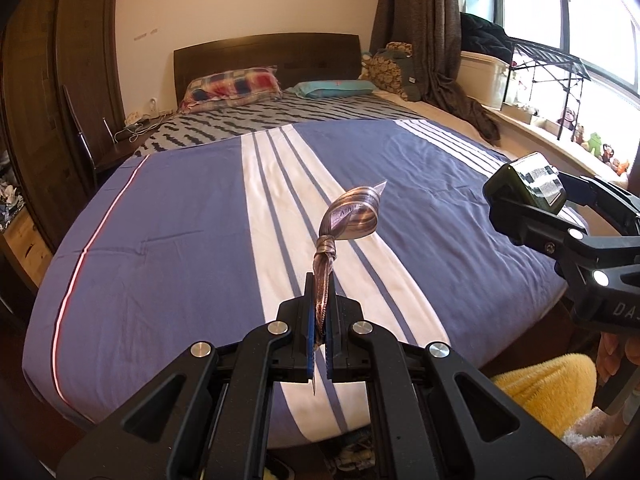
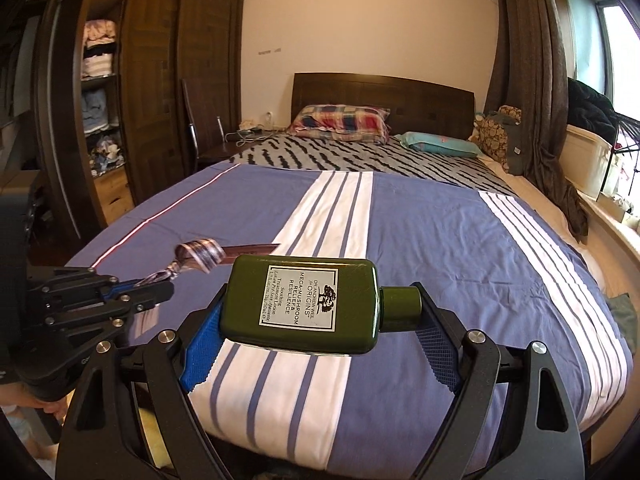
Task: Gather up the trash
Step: 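Lift the ribbon and green bottle off the duvet and carry them down to the bin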
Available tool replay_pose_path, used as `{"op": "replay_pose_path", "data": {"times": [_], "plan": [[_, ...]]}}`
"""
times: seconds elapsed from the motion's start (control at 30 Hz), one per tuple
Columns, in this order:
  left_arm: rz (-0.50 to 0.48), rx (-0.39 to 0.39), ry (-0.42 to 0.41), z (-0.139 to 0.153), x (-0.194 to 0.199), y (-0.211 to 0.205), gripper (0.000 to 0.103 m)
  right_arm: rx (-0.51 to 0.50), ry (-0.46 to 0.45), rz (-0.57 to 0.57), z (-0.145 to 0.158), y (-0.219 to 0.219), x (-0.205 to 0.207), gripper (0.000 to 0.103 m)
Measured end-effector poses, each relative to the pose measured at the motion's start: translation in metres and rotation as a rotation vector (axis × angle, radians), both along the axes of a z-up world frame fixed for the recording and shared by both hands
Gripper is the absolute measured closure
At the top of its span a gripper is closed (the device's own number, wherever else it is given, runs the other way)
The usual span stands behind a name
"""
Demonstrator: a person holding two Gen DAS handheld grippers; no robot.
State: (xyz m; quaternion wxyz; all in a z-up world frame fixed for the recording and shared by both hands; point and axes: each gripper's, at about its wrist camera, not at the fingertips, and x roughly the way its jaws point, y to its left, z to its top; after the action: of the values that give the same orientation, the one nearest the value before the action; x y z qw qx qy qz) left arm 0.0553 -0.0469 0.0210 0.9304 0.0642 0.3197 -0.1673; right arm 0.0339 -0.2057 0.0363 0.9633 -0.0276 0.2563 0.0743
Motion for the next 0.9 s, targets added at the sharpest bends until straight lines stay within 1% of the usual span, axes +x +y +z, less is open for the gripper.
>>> {"op": "replay_pose_path", "data": {"times": [0.17, 0.47, 0.67, 0.87, 0.9], "plan": [[-0.008, -0.011, 0.007, -0.012, -0.029, 0.002, 0.101, 0.021, 0.014, 0.014, -0.014, 0.0, -0.027, 0.017], [-0.014, -0.026, 0.051, -0.044, -0.072, 0.007, 0.101, 0.074, 0.071, 0.001, -0.05, -0.011, -0.065, 0.017], [-0.032, -0.026, 0.117, -0.077, -0.086, 0.004, 0.101, 0.091, 0.137, -0.001, -0.082, -0.015, -0.08, 0.017], [-0.044, -0.013, 0.219, -0.122, -0.084, 0.003, 0.101, 0.086, 0.246, -0.011, -0.125, -0.015, -0.081, 0.017], [-0.047, -0.001, 0.242, -0.133, -0.084, 0.001, 0.101, 0.081, 0.266, -0.012, -0.133, -0.014, -0.08, 0.017]]}}
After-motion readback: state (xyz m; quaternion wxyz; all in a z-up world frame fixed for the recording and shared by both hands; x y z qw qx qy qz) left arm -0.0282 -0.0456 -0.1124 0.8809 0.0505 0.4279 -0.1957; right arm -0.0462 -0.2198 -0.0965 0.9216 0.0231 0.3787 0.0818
